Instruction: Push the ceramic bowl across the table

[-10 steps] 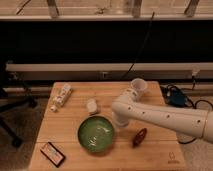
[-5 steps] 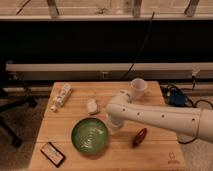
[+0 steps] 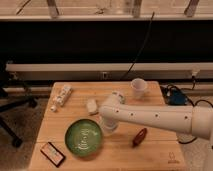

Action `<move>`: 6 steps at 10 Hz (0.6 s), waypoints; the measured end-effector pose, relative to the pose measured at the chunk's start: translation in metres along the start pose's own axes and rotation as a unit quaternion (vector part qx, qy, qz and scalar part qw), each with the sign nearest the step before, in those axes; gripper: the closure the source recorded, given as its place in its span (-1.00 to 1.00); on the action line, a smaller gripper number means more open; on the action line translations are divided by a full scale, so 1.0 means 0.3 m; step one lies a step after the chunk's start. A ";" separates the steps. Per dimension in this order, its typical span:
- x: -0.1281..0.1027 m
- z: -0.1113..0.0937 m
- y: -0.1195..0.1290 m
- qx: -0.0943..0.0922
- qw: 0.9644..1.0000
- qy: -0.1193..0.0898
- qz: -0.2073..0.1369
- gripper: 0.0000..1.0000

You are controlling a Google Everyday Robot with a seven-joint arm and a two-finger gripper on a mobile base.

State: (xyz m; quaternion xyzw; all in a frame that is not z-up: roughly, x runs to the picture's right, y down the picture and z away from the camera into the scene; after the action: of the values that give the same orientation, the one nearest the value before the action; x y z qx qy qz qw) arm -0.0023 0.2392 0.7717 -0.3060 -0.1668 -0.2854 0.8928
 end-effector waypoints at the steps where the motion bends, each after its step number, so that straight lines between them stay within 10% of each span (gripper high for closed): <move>1: -0.012 0.000 0.000 0.000 1.000 -0.002 -0.005 1.00; 6: -0.084 0.008 -0.014 -0.003 0.999 -0.022 -0.031 1.00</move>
State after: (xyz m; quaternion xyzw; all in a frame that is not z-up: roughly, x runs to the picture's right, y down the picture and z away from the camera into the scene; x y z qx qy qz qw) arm -0.0248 0.2483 0.7634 -0.3100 -0.1947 -0.3065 0.8787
